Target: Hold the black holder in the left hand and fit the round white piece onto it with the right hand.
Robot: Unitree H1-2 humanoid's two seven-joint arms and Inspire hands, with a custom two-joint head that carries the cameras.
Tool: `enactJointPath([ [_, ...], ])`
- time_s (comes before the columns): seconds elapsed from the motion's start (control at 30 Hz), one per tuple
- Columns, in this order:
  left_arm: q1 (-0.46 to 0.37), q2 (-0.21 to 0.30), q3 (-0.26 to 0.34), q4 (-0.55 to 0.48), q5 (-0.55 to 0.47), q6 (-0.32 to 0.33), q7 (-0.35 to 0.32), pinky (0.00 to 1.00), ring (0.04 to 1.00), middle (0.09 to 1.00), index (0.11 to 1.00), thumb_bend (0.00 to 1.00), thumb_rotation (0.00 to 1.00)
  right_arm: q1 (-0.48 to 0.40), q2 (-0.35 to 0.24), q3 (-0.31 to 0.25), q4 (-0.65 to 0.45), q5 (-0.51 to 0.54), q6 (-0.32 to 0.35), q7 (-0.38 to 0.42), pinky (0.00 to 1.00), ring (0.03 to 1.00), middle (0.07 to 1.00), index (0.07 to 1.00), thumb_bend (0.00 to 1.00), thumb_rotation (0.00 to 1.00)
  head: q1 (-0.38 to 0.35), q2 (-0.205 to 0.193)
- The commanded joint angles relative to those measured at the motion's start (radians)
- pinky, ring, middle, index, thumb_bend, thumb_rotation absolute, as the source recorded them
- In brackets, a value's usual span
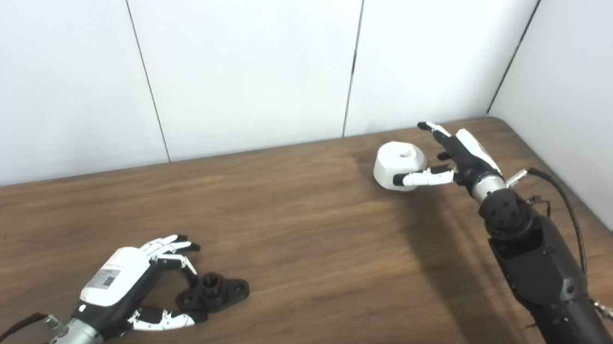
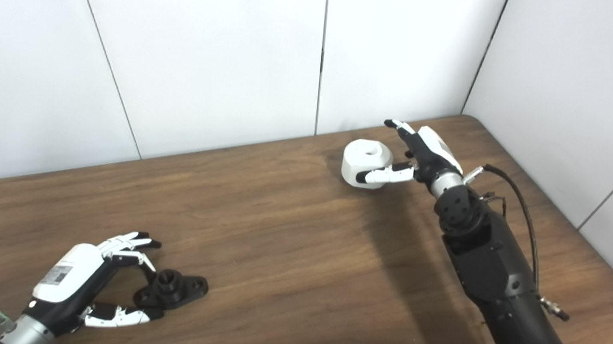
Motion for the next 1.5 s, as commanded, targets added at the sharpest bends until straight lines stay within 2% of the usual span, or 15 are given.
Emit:
enactJointPath([
  [0.0, 0.057, 0.065, -0.009, 0.042, 0.061, 0.065, -0.089, 0.88, 0.907, 0.837, 0.486, 0.52, 0.05, -0.048, -0.022, -0.007, -0.008, -0.003, -0.043, -0.029, 0.83, 0.96, 0.979, 0.926, 0.87, 0.39, -0.001, 0.001],
  [0.7, 0.067, 0.072, 0.0, 0.056, 0.064, 0.043, -0.072, 0.87, 0.9, 0.834, 0.486, 0.52, 0.05, -0.079, -0.013, 0.02, 0.106, -0.011, -0.086, -0.075, 0.81, 0.935, 0.958, 0.883, 0.87, 0.36, 0.01, 0.0],
  [1.13, 0.085, 0.076, 0.01, 0.017, 0.062, 0.065, -0.093, 0.88, 0.906, 0.837, 0.486, 0.52, 0.05, -0.091, 0.008, 0.013, 0.159, 0.014, -0.124, -0.094, 0.79, 0.914, 0.947, 0.848, 0.86, 0.31, 0.02, 0.006],
  [1.47, 0.097, 0.081, 0.015, -0.023, 0.065, 0.084, -0.115, 0.85, 0.892, 0.831, 0.486, 0.52, 0.05, -0.106, 0.027, 0.021, 0.187, 0.026, -0.139, -0.112, 0.79, 0.91, 0.94, 0.838, 0.86, 0.33, 0.03, 0.016],
])
